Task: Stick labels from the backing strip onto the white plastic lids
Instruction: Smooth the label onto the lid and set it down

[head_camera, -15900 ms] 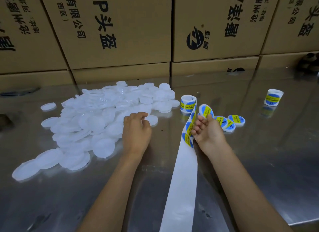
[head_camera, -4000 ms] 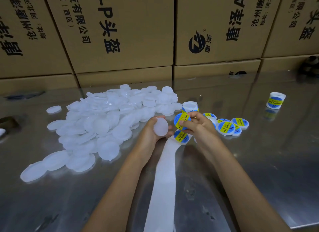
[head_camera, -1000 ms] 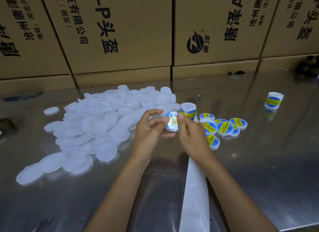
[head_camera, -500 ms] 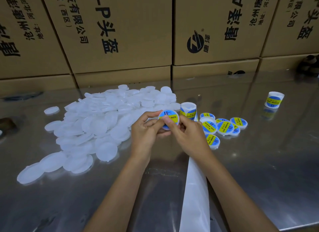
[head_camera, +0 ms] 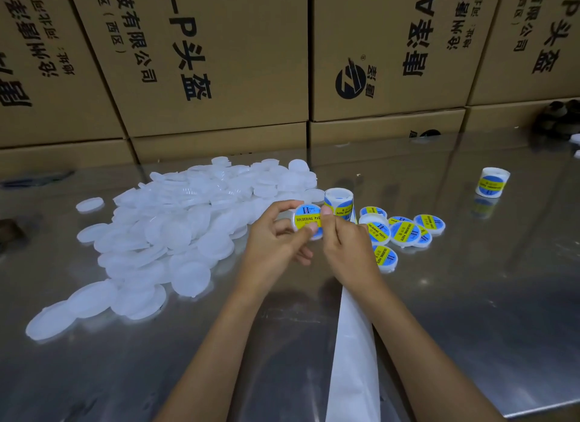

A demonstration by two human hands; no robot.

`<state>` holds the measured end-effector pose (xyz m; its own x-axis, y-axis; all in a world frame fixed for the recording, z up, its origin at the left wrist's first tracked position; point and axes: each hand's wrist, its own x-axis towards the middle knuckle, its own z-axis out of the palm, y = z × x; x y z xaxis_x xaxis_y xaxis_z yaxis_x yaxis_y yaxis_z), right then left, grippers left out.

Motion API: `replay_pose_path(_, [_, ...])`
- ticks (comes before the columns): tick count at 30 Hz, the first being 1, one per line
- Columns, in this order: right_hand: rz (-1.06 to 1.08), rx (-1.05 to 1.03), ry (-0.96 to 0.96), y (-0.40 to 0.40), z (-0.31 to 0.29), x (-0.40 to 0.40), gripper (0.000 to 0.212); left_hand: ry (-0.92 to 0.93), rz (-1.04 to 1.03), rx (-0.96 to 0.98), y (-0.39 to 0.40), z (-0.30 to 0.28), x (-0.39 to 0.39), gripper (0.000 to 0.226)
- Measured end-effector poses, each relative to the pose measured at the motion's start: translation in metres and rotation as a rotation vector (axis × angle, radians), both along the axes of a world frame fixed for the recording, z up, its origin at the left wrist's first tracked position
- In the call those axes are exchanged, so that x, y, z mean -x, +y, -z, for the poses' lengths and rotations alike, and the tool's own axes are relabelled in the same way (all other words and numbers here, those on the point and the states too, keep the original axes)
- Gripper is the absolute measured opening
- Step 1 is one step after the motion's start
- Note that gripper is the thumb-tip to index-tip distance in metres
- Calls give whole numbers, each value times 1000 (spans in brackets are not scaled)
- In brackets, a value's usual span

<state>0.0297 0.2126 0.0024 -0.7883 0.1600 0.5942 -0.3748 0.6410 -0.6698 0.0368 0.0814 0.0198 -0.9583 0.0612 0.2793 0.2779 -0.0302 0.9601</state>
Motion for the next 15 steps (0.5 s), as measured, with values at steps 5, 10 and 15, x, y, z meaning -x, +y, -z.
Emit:
replay_pose_path(5, [-110,146,-25,0,-1,-2,52,14,12,-27,0,2,0,35])
replay_pose_path(10, [-159,28,-66,0,-2,-6,56,-15,14,-97,-3,3,2,25])
replay_pose_path(15, [-163,28,-91,-2,-4,-7,55,-47,-52,-138,-3,4,4,13])
